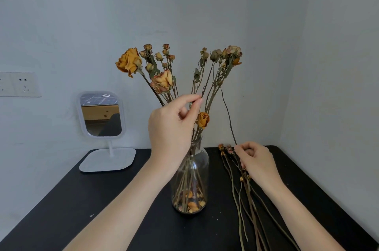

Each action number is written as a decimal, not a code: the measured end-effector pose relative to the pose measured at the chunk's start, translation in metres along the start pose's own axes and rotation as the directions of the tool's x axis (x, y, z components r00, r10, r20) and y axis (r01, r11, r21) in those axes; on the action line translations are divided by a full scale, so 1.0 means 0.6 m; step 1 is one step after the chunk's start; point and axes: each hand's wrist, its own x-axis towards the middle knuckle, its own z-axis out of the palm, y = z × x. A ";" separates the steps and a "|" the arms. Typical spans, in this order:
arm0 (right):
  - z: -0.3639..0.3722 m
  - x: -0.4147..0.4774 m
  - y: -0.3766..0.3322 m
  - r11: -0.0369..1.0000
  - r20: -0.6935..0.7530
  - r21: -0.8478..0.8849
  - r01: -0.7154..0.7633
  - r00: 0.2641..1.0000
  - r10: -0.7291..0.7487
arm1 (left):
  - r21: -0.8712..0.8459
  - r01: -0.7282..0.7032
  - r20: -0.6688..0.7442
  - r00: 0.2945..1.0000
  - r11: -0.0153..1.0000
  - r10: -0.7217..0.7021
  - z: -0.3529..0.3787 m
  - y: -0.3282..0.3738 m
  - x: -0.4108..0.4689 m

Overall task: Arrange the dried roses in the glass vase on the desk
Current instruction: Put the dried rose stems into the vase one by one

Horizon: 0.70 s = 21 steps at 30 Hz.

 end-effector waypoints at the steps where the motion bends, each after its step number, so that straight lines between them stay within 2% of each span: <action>1: 0.000 0.000 0.000 1.000 0.001 0.000 0.000 1.000 0.000 | 0.004 0.023 -0.001 1.000 1.000 -0.023 0.000 -0.005 -0.002; 4: 0.001 0.000 0.002 1.000 0.000 0.004 0.000 1.000 0.000 | 0.000 0.075 -0.018 0.997 0.997 -0.075 -0.001 -0.017 -0.004; 8: 0.002 0.000 0.002 1.000 -0.007 0.011 0.002 1.000 -0.002 | 0.058 0.062 -0.001 0.998 0.996 -0.062 0.002 -0.023 -0.001; 12: 0.002 0.000 0.004 1.000 -0.004 0.018 -0.009 1.000 0.009 | 0.050 0.116 0.035 0.992 0.992 -0.118 0.015 -0.024 0.005; 21: 0.005 0.001 0.006 1.000 0.003 0.005 -0.011 1.000 0.011 | 0.069 0.134 0.042 0.990 0.989 -0.137 0.027 -0.035 0.002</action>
